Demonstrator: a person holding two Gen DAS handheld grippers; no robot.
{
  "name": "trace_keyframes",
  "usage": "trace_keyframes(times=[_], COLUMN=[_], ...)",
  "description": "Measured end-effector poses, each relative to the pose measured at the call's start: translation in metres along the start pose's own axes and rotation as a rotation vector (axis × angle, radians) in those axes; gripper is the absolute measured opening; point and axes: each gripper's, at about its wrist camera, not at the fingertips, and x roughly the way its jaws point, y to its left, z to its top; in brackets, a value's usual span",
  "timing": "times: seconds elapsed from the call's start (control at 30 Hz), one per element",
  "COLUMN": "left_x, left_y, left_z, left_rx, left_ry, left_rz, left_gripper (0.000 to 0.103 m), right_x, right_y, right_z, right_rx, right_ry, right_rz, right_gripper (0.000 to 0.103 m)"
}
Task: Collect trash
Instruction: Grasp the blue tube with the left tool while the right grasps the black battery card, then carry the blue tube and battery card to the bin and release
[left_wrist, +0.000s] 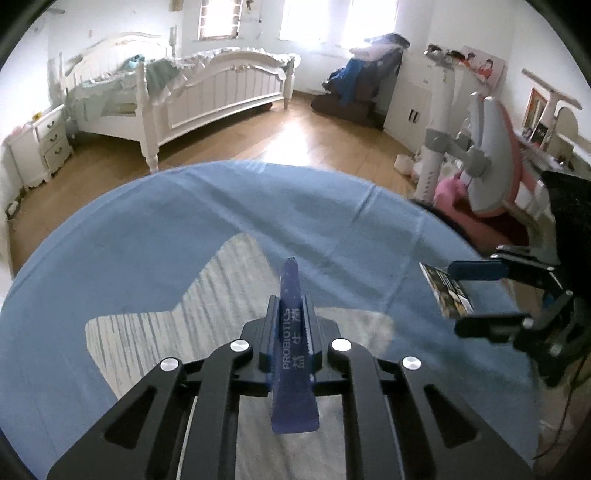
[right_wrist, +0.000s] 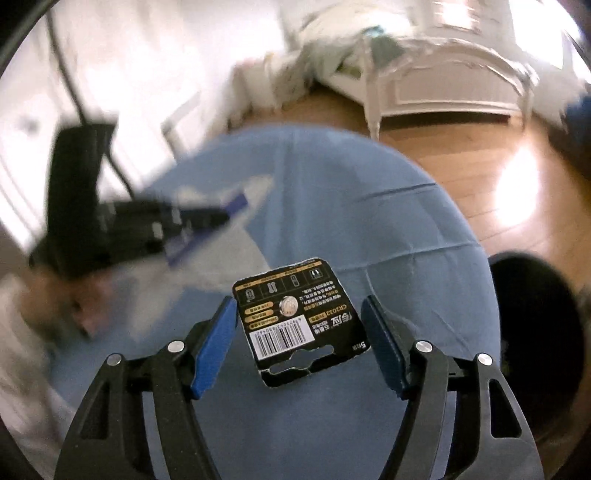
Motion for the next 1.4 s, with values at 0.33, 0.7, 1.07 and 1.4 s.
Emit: trace_keyframes(times=[0.33, 0.7, 1.07, 1.4], left_x=[-0.045, -0.003, 0.046, 0.087], left_y=[-0.099, -0.197, -0.238, -0.238], left_z=[0.050, 0.090, 0.108, 0.114], left_rx=[0.077, 0.204, 0.238, 0.175], left_ry=[-0.146, -0.175, -0.118, -0.037], left_rz=[-0.110, -0.238, -0.300, -0.335], left_gripper=[0.013, 0.013, 0.013, 0.013], right_x=[-0.128, -0.187, -0.176, -0.169], right_y=[-0.054, -0.138, -0.191, -0.213], right_z=[-0.007, -0.026, -0.048, -0.058], right_rx=[0.278, 0.421, 0.524, 0.568], right_ry=[-0.435, -0.533, -0.525, -0.518], right_rz=[-0.065, -0.255, -0.284, -0.269], right_gripper=[0.069, 0.070, 0.070, 0.070])
